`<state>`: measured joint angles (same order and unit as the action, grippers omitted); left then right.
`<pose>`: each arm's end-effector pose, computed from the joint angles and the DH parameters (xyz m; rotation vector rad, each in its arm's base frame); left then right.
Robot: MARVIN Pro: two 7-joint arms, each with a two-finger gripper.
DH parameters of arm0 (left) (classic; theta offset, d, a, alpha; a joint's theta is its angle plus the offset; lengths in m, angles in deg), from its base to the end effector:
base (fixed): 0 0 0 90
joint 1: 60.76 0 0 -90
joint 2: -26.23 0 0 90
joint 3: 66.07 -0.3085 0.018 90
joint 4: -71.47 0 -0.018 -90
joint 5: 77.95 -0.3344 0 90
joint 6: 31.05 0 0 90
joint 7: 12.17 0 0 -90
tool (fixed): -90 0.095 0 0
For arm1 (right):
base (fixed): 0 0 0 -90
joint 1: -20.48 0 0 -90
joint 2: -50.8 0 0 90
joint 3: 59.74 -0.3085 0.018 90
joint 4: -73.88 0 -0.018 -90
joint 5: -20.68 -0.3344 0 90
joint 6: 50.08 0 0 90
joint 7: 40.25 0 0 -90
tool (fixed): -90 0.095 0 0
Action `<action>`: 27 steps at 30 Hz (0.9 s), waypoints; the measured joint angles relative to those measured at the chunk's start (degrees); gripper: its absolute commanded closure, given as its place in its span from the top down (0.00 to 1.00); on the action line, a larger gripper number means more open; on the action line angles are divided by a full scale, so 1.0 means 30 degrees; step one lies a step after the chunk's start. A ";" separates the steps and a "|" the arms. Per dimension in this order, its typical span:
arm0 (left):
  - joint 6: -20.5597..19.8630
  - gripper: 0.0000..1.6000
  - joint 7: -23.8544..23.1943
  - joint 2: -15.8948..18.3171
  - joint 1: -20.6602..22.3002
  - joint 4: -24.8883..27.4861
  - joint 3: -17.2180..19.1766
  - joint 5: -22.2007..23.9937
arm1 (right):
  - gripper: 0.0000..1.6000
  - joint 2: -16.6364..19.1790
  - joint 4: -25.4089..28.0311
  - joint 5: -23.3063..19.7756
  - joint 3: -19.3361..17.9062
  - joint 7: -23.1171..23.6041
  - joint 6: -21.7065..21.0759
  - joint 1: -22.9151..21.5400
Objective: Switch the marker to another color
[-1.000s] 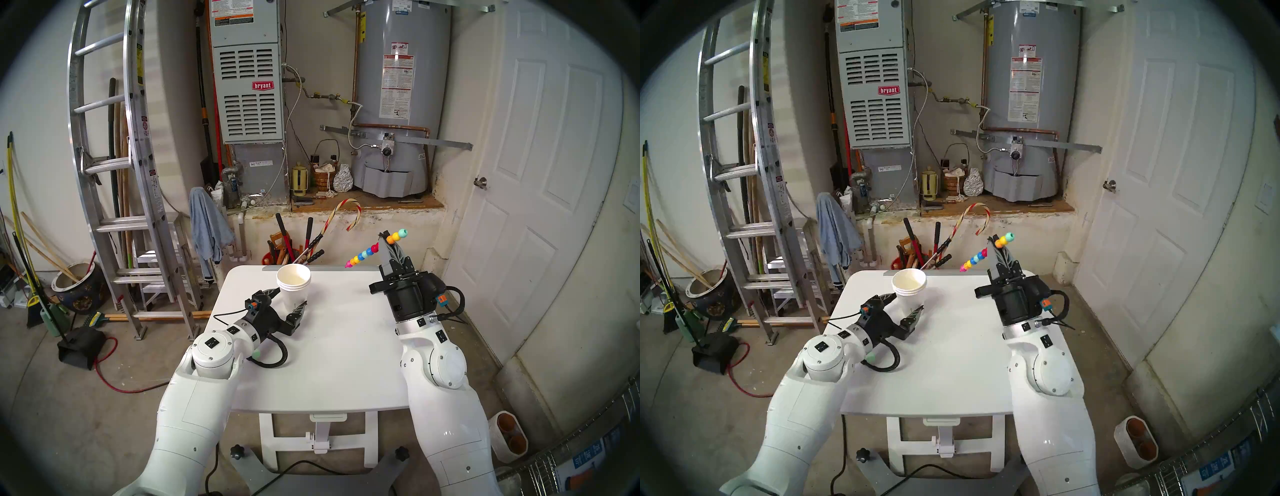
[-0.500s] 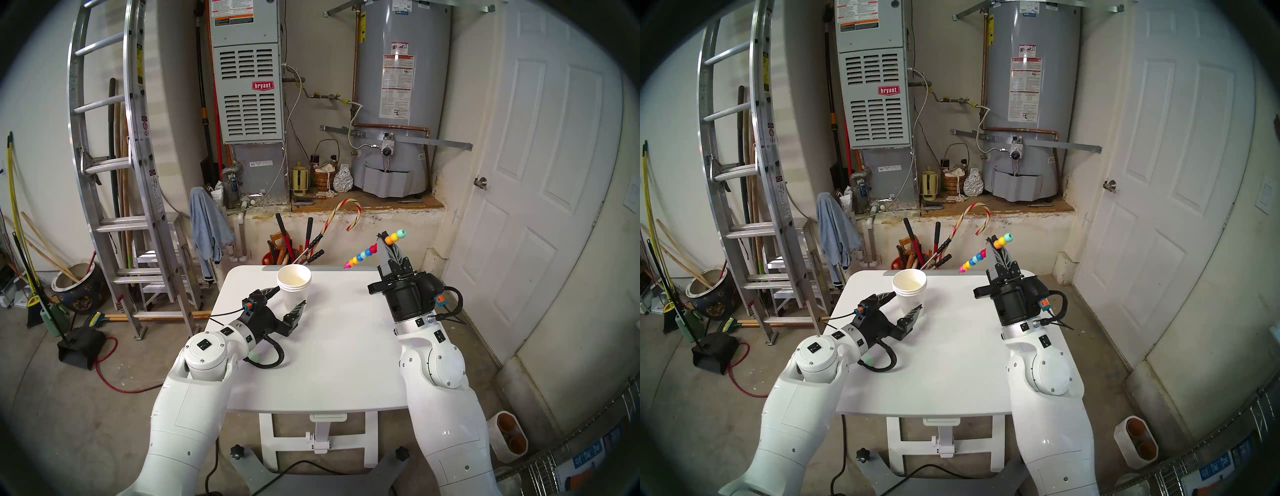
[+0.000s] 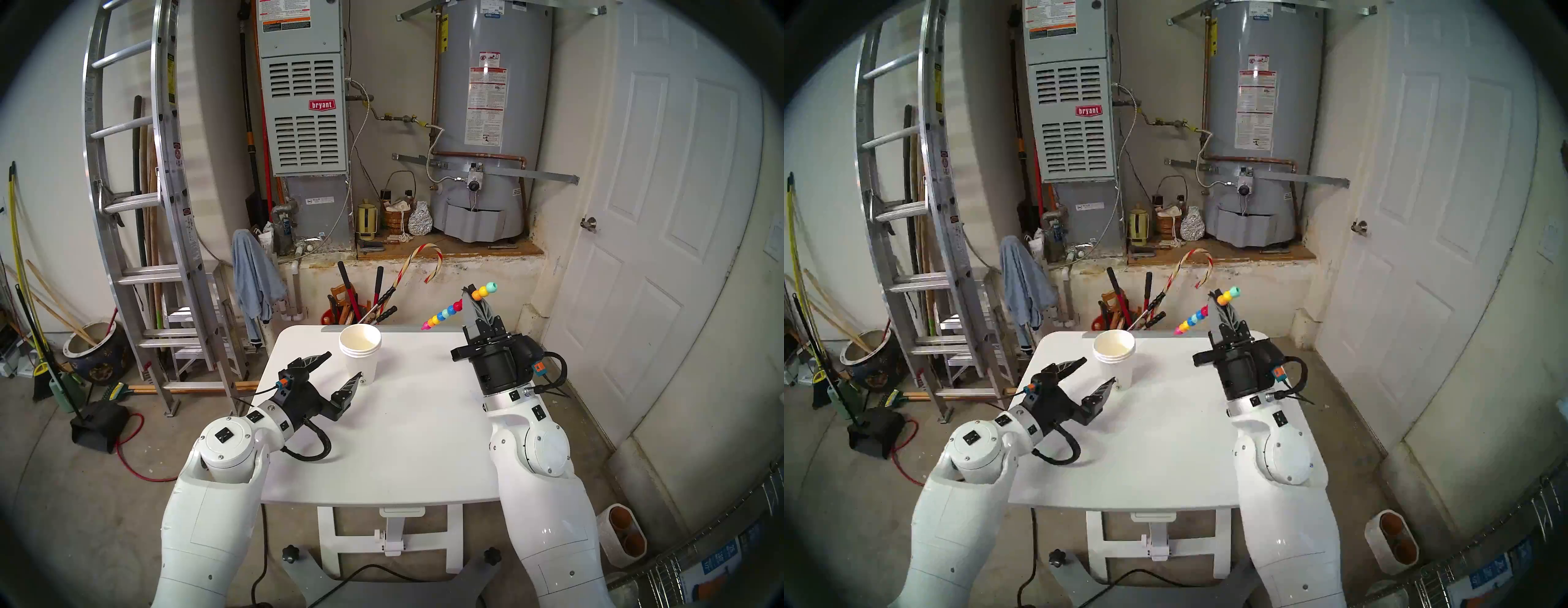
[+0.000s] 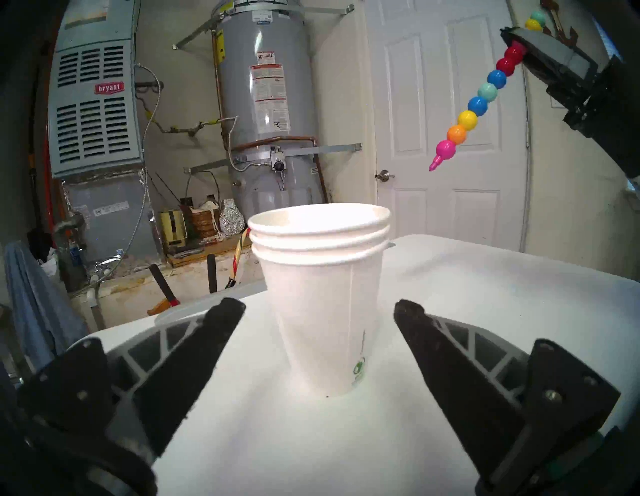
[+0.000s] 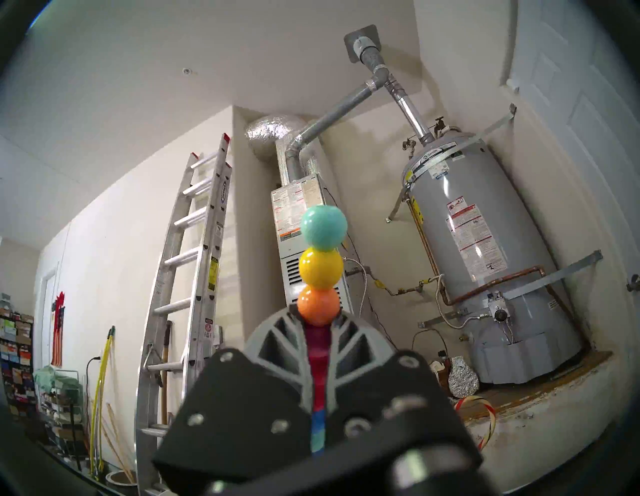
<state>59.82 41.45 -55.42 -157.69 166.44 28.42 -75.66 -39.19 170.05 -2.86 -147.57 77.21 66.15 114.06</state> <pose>0.3938 0.0194 -0.3376 1.9793 -0.6736 1.8849 0.4055 0.0412 -0.2568 -1.2471 -0.1144 -2.3353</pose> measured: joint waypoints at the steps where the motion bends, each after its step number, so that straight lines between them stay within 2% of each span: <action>1: 0.0029 1.00 -0.0119 0.0037 -0.0241 0.0367 0.0182 0.0119 | 0.00 0.0004 0.0007 0.0000 -0.0089 0.0000 0.0000 0.0010; 15: 0.0364 1.00 -0.1091 0.0263 -0.1691 0.3472 0.1806 0.1357 | 0.00 0.0037 0.0403 0.0066 -0.0765 -0.0016 -0.0127 0.0197; 27: 0.0799 1.00 -0.1116 -0.0037 -0.1236 0.4117 0.1456 0.1380 | 0.00 0.0049 0.1682 0.1168 -0.0424 -0.0354 -0.1369 0.0215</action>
<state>62.22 38.10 -55.53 -161.40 178.79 32.78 -71.52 -39.05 175.10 0.65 -148.84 76.14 62.04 114.70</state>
